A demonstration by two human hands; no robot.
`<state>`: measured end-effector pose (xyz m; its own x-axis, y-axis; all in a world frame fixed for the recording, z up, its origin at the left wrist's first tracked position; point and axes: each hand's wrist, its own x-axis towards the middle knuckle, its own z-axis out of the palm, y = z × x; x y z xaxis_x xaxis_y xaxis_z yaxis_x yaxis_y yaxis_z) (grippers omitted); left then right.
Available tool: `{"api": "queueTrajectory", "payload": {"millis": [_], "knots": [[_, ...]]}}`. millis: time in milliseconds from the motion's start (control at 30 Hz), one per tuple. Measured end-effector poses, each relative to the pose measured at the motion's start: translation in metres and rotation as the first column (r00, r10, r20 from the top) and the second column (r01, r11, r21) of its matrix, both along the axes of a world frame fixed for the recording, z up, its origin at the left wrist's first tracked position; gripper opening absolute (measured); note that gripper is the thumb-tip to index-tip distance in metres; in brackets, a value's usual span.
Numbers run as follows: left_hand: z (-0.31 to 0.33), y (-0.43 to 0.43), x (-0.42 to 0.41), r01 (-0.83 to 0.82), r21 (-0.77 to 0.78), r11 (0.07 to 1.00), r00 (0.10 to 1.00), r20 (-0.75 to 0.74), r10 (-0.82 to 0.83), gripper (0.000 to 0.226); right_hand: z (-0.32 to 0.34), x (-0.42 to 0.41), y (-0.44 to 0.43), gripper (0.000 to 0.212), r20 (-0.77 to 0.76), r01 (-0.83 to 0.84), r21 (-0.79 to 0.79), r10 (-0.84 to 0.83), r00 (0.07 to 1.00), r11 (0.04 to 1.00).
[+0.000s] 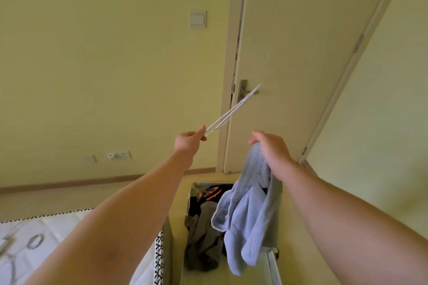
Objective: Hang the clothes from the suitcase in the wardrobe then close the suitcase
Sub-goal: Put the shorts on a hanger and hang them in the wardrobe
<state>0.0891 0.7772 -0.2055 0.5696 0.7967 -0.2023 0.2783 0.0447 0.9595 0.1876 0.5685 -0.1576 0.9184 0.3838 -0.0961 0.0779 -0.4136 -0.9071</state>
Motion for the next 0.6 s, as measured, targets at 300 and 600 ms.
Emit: {"api": "queueTrajectory", "payload": {"millis": [300, 600], "knots": [[-0.024, 0.004, -0.019, 0.064, 0.173, 0.983, 0.976, -0.215, -0.026, 0.044, 0.014, 0.006, -0.012, 0.082, -0.173, 0.207, -0.037, -0.21, 0.962, 0.978], [-0.027, 0.002, -0.028, 0.233, 0.255, 0.938, 0.948, -0.276, -0.16, 0.037, -0.008, 0.021, -0.011, 0.038, -0.219, 0.19, -0.067, -0.2, 0.955, 0.979]]}}
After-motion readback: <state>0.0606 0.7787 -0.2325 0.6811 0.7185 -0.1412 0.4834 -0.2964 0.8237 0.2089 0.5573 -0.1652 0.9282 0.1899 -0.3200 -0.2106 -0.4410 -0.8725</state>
